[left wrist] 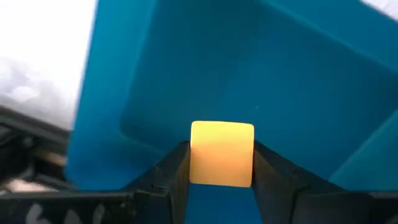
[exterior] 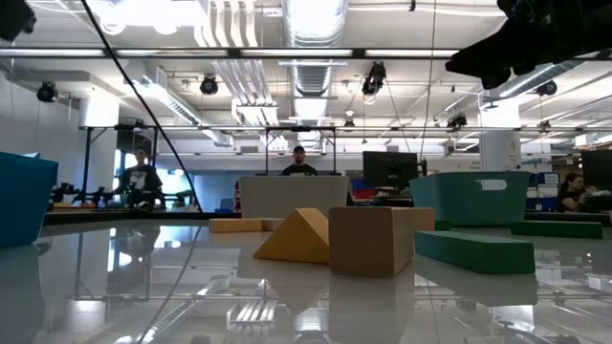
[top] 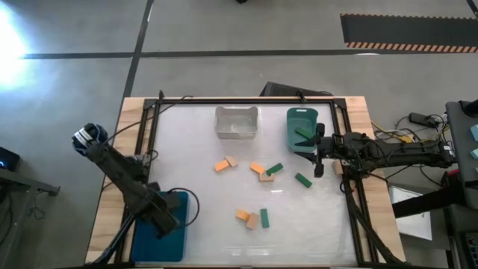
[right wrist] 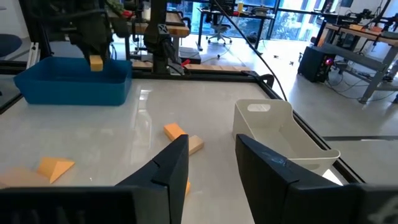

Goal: Sort & place blocks by color
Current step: Put the yellow block into the blue bin

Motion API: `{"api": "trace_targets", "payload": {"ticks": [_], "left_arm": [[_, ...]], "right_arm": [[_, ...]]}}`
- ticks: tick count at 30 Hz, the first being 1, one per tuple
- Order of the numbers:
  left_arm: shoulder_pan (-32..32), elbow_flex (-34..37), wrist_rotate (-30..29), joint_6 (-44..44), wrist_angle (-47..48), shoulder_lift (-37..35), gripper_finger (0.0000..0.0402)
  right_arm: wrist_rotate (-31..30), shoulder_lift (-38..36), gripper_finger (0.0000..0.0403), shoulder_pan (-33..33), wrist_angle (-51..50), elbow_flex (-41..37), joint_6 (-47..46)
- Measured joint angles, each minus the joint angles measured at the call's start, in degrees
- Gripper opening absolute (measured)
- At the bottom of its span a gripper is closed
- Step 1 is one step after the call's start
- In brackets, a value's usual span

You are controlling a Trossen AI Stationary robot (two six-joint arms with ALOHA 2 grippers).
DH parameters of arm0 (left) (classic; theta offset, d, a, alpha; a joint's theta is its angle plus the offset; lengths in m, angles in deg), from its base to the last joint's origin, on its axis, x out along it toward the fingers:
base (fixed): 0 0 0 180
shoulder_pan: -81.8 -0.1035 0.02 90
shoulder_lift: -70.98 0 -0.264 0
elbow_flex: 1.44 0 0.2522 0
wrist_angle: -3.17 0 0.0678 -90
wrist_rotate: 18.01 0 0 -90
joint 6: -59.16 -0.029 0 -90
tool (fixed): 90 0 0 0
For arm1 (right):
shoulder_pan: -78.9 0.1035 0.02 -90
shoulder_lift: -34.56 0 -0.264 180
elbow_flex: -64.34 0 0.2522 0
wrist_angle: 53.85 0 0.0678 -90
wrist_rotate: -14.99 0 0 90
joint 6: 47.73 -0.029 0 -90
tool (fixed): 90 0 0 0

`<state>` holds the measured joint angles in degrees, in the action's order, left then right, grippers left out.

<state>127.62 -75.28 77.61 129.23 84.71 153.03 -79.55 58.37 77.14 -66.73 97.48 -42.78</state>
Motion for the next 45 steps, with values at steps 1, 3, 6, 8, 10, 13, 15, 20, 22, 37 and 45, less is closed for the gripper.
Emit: {"api": "trace_targets", "payload": {"ticks": [1, 3, 6, 8, 10, 13, 15, 20, 22, 37, 45], "left_arm": [[0.2, 1.1, 0.1, 0.1, -1.8, 0.0, 0.0121], [0.2, 3.4, 0.1, 0.1, -5.3, 0.0, 0.0121], [0.2, 6.5, 0.3, 0.1, -8.3, 0.0, 0.0122], [0.2, 7.8, 0.3, 0.1, -9.2, 0.0, 0.0128], [0.2, 8.5, 0.4, 0.1, -9.2, 0.0, 0.0136], [0.2, 9.0, 0.4, 0.1, -9.3, 0.0, 0.0150], [0.2, 9.2, 0.4, 0.1, -9.3, 0.0, 0.0158], [0.2, 9.6, 0.4, 0.1, -9.3, 0.0, 0.0165], [0.2, 9.5, 0.4, 0.1, -9.2, 0.0, 0.0166], [-4.7, 1.1, -0.1, -0.4, -8.3, -3.7, 0.0166], [-12.5, -5.9, -14.3, -12.1, -9.2, -4.7, 0.0166]], "right_arm": [[0.0, 0.0, 0.0123, 0.0, 0.0, 0.0, 0.0], [0.0, 0.0, 0.0124, 0.0, 0.0, 0.0, 0.0], [0.0, 0.0, 0.0125, 0.0, 0.0, 0.0, 0.1], [0.0, 0.0, 0.0124, 0.0, 0.0, 0.0, 0.1], [0.0, 0.0, 0.0122, 0.0, 0.0, 0.0, 0.1], [0.0, 0.0, 0.0121, 0.0, 0.0, 0.0, 0.0], [0.0, 0.0, 0.0121, 0.0, 0.0, 0.0, 0.0], [0.0, 0.0, 0.0127, 0.0, 0.0, 0.0, 0.0], [0.0, 0.0, 0.0128, 0.0, 0.0, 0.0, 0.0], [0.0, 0.0, 0.0111, 0.0, 1.1, 0.0, -0.5], [0.0, 0.0, 0.0111, 0.0, 1.4, 0.0, -0.4]]}}
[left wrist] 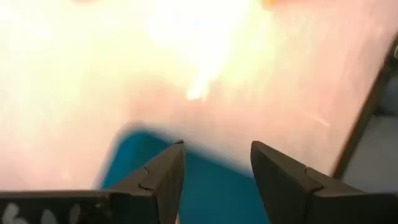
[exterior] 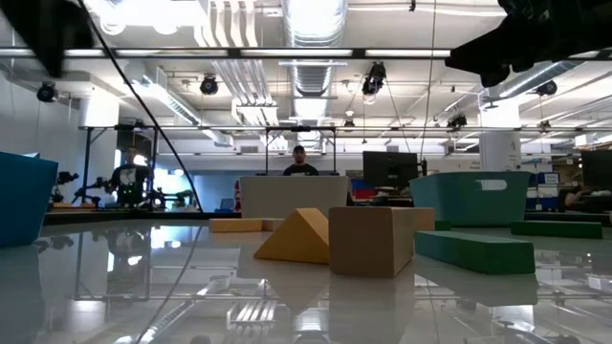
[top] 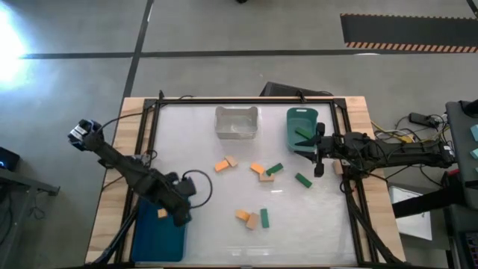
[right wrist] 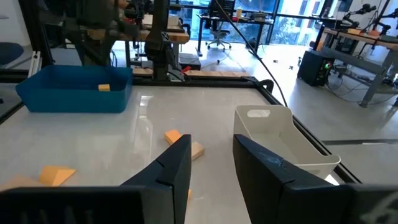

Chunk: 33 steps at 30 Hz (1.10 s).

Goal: Sort & place blocks by color
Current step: Put the yellow block into the blue bin

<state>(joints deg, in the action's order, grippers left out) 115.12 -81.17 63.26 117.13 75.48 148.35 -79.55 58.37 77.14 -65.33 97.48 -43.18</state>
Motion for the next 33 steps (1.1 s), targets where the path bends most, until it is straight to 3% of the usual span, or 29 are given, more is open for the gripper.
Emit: {"api": "trace_targets", "payload": {"ticks": [5, 15, 33], "left_arm": [[-5.4, -1.3, -5.9, -13.1, -2.9, 1.5, 0.0166], [-17.8, -0.4, -6.6, -31.3, -10.6, 5.5, 0.0166], [-26.8, -0.3, -6.3, -43.4, -15.3, 16.1, 0.0166]], "right_arm": [[0.0, 0.0, 0.0107, 0.0, 0.0, 0.0, 0.1], [0.0, 0.0, 0.0104, 0.0, 0.0, 0.0, 0.0], [0.0, 0.0, 0.0104, 0.0, -0.3, 0.0, -0.1]]}}
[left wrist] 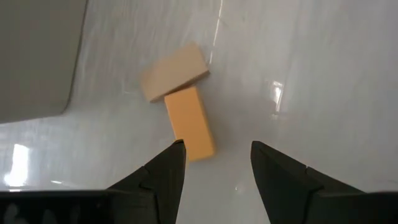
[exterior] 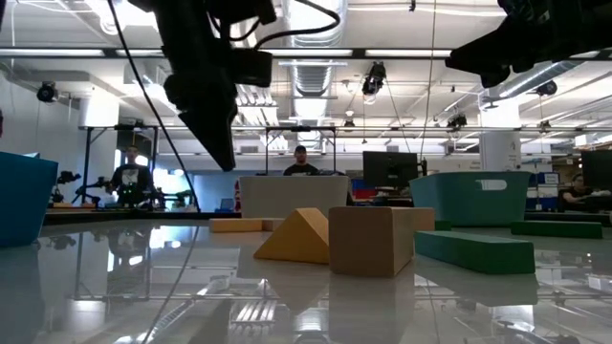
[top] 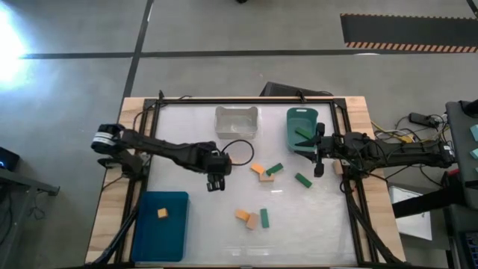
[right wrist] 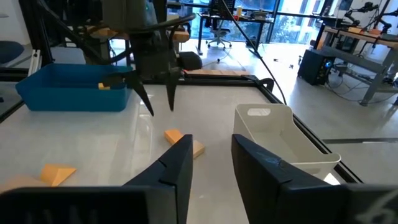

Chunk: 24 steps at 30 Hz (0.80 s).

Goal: Sort & place blocks by color
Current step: Put the yellow block into the blue bin

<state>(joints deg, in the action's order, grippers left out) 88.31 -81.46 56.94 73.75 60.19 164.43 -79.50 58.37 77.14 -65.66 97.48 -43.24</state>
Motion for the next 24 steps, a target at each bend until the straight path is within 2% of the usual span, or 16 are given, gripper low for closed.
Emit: {"api": "trace_targets", "payload": {"ticks": [5, 24], "left_arm": [[-0.9, 0.0, 0.0, 0.0, -3.0, 0.6, 0.0166], [-2.1, 0.1, 0.0, 0.1, -3.4, 0.6, 0.0167]], "right_arm": [[0.0, 0.0, 0.0109, 0.0, 0.0, 0.0, 0.0], [0.0, 0.0, 0.0119, 0.0, -0.2, 0.0, 0.0]]}}
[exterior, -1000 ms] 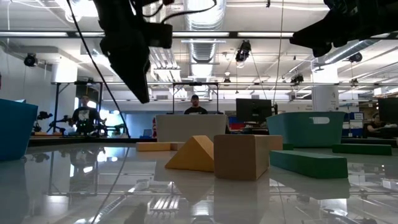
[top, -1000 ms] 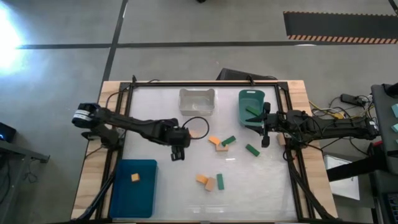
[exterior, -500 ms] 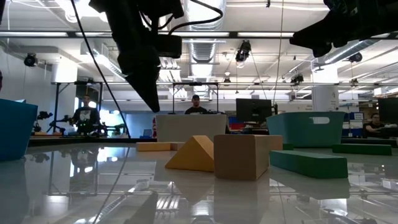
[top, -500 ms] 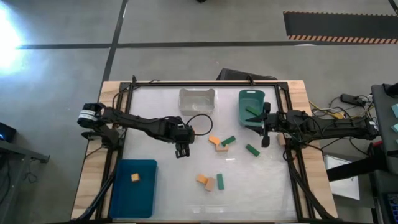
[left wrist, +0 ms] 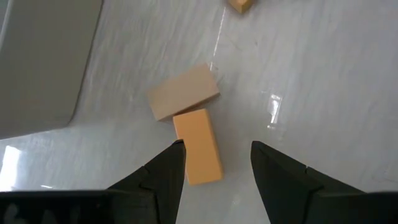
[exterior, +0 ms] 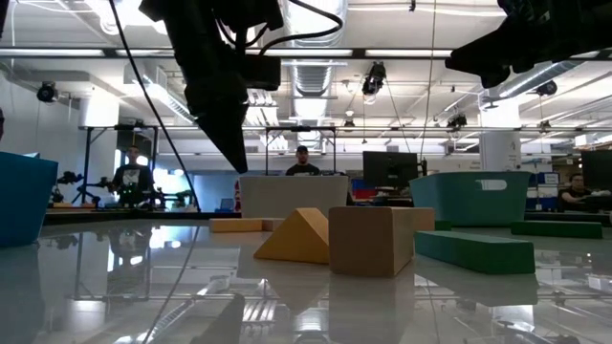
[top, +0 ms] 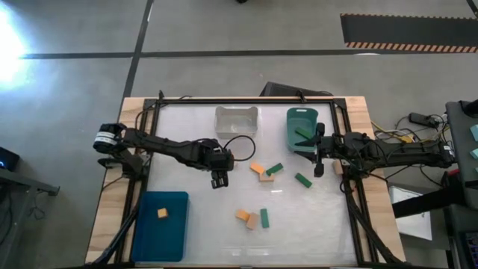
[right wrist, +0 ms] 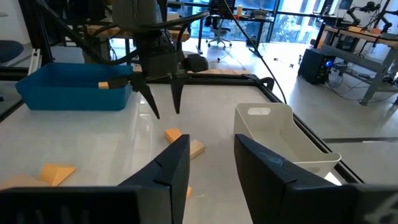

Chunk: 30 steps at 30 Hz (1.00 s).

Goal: Sort & place blocks by color
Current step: Put the yellow block into the blue bin

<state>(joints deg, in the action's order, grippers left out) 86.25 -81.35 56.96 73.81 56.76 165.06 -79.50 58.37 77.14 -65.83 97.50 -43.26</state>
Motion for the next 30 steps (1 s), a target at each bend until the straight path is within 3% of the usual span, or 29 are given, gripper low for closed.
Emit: {"api": "trace_targets", "payload": {"ticks": [7, 18, 30], "left_arm": [[0.0, 0.0, 0.0, 0.2, -0.3, 0.0, 0.0171], [0.0, 0.5, -2.5, 0.4, -1.0, 0.2, 0.0253], [-0.4, 10.5, -2.7, 0.0, -15.4, 0.4, 0.0256]], "right_arm": [[0.0, 0.0, 0.0114, 0.0, -0.1, 0.0, 0.0], [0.0, 0.0, 0.0125, 0.0, -0.9, 0.0, -0.9], [0.0, 0.0, 0.0129, 0.0, -1.1, 0.0, -1.0]]}}
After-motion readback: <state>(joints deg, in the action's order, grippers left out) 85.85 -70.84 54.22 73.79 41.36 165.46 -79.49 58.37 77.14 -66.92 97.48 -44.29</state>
